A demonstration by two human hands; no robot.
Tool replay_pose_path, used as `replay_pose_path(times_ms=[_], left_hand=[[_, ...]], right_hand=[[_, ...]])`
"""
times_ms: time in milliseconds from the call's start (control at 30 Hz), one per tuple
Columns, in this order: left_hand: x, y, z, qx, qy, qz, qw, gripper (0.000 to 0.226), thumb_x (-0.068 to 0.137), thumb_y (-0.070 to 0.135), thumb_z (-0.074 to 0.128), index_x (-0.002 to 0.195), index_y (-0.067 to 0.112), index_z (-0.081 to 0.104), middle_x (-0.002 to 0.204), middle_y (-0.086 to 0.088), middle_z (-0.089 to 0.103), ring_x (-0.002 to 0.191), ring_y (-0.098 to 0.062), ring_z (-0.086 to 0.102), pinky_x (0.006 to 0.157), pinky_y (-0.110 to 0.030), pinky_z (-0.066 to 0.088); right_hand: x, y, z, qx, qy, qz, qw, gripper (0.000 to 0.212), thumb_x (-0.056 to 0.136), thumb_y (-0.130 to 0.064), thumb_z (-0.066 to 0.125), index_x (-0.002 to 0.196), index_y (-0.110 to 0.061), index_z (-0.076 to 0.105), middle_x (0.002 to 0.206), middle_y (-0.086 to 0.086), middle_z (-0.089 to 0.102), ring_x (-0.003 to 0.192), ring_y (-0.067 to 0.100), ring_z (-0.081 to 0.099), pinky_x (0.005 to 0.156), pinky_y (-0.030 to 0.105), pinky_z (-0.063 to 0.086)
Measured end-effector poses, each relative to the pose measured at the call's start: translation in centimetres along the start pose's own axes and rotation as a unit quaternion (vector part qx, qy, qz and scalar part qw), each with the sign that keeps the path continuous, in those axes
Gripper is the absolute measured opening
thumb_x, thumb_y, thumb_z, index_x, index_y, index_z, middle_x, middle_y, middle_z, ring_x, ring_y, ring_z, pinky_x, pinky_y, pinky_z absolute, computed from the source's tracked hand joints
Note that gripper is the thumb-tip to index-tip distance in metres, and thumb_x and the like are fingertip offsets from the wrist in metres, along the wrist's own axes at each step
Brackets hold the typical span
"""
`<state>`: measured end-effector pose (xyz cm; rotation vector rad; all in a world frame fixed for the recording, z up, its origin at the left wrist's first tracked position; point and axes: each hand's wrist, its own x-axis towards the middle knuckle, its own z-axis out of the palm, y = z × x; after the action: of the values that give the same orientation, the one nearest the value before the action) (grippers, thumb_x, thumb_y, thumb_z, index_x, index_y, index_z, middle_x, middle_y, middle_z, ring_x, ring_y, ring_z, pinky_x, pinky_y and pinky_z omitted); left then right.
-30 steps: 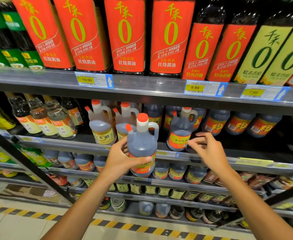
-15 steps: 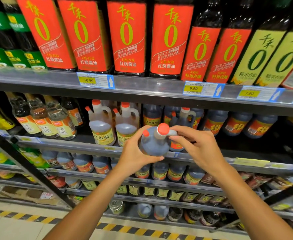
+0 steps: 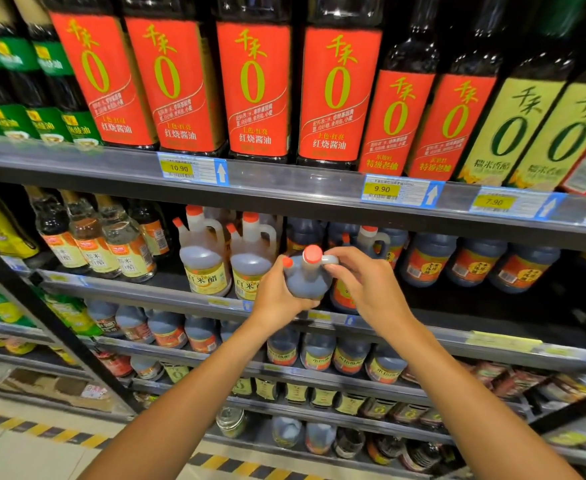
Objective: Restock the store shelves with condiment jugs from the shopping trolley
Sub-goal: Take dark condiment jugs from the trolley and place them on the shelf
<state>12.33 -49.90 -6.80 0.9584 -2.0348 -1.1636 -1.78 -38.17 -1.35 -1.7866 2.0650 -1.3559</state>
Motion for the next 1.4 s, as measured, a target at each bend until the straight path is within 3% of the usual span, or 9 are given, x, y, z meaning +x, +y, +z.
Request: replay_pose_path(times_ms=[267, 400, 533, 700, 800, 900, 1033, 1233, 1400], left_hand=[[1.3, 0.5, 0.1, 0.019, -0.038, -0.052, 0.998, 0.074, 0.063, 0.019, 0.093, 0.114, 0.014, 0.039, 0.112, -0.001, 0.056, 0.103, -0.021, 0.06, 0.084, -0.039, 0.055], [1.9, 0.5, 0.5, 0.024, -0.037, -0.069, 0.997, 0.076, 0.066, 0.025, 0.093, 0.114, 0.01, 0.036, 0.115, -0.006, 0.056, 0.107, -0.024, 0.06, 0.089, -0.046, 0.056], [2.1, 0.4, 1.1, 0.012, -0.018, -0.091, 0.996, 0.07, 0.068, 0.029, 0.092, 0.112, 0.007, 0.042, 0.117, -0.008, 0.059, 0.107, -0.023, 0.059, 0.091, -0.042, 0.053], [1.2, -0.4, 1.8, -0.04, -0.002, -0.071, 0.997, 0.052, 0.081, 0.023, 0.083, 0.115, 0.008, 0.047, 0.116, -0.006, 0.061, 0.11, -0.02, 0.059, 0.083, -0.025, 0.047], [0.2, -1.5, 3.2, -0.041, 0.029, -0.045, 0.998, 0.057, 0.082, 0.027, 0.082, 0.122, 0.011, 0.046, 0.123, -0.006, 0.059, 0.119, -0.023, 0.058, 0.095, -0.035, 0.052], [-1.4, -1.7, 4.9, 0.007, 0.069, -0.07, 0.995, 0.096, 0.08, 0.047, 0.079, 0.152, 0.013, 0.026, 0.156, -0.004, 0.035, 0.143, -0.022, 0.035, 0.114, -0.037, 0.038], [-1.7, -0.7, 6.6, 0.045, 0.178, -0.061, 0.981, 0.099, 0.076, 0.052, 0.081, 0.147, 0.009, 0.028, 0.146, -0.006, 0.037, 0.135, -0.024, 0.04, 0.1, -0.036, 0.047], [-1.5, -1.4, 7.0, 0.064, 0.192, -0.088, 0.975, 0.091, 0.082, 0.05, 0.076, 0.152, 0.011, 0.032, 0.152, -0.003, 0.042, 0.138, -0.023, 0.042, 0.105, -0.039, 0.045], [-1.6, -2.1, 7.2, 0.072, 0.188, -0.092, 0.975, 0.09, 0.085, 0.055, 0.07, 0.155, 0.016, 0.029, 0.153, -0.003, 0.045, 0.138, -0.024, 0.045, 0.107, -0.046, 0.044]], right_hand=[[0.8, 0.4, 1.2, 0.059, 0.044, 0.069, 0.995, 0.029, 0.097, -0.02, 0.066, 0.125, -0.015, 0.067, 0.104, -0.004, 0.075, 0.096, -0.007, 0.066, 0.09, 0.027, 0.057], [-1.6, 0.4, 0.8, 0.11, 0.093, 0.069, 0.987, 0.041, 0.095, -0.012, 0.068, 0.136, -0.011, 0.061, 0.118, -0.016, 0.067, 0.105, -0.009, 0.065, 0.092, 0.016, 0.053], [-3.9, 1.4, -0.7, 0.128, 0.19, 0.016, 0.973, 0.032, 0.096, 0.001, 0.062, 0.126, -0.008, 0.066, 0.121, -0.001, 0.071, 0.112, 0.013, 0.068, 0.093, 0.027, 0.055], [-5.5, 4.4, -1.5, 0.157, 0.222, 0.047, 0.961, 0.036, 0.096, -0.001, 0.062, 0.132, -0.004, 0.058, 0.124, 0.005, 0.069, 0.119, 0.017, 0.065, 0.1, 0.036, 0.053], [-5.6, 6.1, -1.2, 0.166, 0.189, 0.113, 0.961, 0.05, 0.094, -0.012, 0.067, 0.141, -0.017, 0.048, 0.137, -0.002, 0.06, 0.13, 0.014, 0.055, 0.108, 0.036, 0.047], [-5.1, 7.6, -0.5, 0.132, 0.093, 0.188, 0.969, 0.074, 0.087, -0.032, 0.077, 0.148, -0.022, 0.037, 0.146, -0.008, 0.049, 0.134, 0.006, 0.046, 0.113, 0.034, 0.041], [-3.6, 9.2, 0.5, 0.065, -0.005, 0.226, 0.972, 0.075, 0.075, -0.055, 0.082, 0.134, -0.037, 0.04, 0.132, -0.004, 0.059, 0.122, 0.013, 0.057, 0.098, 0.035, 0.052], [-2.9, 9.6, 1.2, 0.002, 0.028, 0.251, 0.968, 0.08, 0.067, -0.055, 0.086, 0.132, -0.025, 0.05, 0.111, -0.003, 0.072, 0.099, 0.017, 0.07, 0.082, 0.041, 0.061], [-3.6, 9.0, 1.5, 0.007, 0.059, 0.252, 0.966, 0.084, 0.065, -0.061, 0.085, 0.134, -0.031, 0.047, 0.115, -0.004, 0.073, 0.102, 0.014, 0.071, 0.082, 0.041, 0.061]])
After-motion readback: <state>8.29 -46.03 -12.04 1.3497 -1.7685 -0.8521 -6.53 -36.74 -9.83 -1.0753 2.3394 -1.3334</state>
